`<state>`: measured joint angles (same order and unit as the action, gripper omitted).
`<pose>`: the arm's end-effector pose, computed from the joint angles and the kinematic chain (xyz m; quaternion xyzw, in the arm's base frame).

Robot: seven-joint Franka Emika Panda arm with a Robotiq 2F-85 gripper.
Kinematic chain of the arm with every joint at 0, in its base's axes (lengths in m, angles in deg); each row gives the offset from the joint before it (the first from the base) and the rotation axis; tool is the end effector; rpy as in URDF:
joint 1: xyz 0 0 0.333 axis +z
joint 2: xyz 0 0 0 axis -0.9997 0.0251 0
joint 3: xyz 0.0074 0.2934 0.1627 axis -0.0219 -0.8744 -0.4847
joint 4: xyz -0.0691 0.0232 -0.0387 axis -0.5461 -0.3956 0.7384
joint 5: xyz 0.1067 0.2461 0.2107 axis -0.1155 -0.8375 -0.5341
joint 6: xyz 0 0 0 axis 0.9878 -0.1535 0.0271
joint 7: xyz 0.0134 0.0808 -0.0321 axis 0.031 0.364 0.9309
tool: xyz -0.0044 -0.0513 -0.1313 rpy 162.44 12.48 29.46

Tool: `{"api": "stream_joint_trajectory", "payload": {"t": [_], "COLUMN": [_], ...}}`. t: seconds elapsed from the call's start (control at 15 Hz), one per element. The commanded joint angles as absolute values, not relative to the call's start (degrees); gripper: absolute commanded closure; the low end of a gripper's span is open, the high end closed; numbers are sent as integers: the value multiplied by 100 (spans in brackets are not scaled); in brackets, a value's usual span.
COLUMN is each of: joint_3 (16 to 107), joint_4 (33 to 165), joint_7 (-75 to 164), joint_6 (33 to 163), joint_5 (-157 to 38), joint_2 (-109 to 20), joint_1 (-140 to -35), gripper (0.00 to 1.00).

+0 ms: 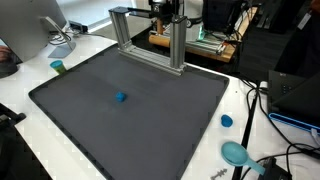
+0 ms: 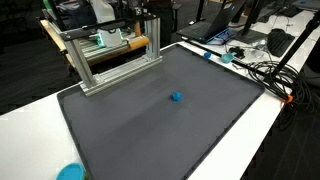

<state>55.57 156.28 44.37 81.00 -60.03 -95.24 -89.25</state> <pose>0.3057 0.0036 0.4498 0.9991 -0.0255 0.0163 0.0299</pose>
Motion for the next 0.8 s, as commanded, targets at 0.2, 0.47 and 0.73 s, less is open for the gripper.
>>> {"api": "stream_joint_trajectory", "payload": {"t": [0.2,0.47,0.73], "joint_3": [5414,5321,5199], "joint_4": [16196,16362,16466], "joint_7": [4033,3836,3593], "joint_6": [8474,8858,9014], "joint_5": [-6023,-6005,-5956], "joint_2": [-10158,-10226,-10200], "joint_1": [-8952,-8976,-9035], "gripper": [6,13,21]}}
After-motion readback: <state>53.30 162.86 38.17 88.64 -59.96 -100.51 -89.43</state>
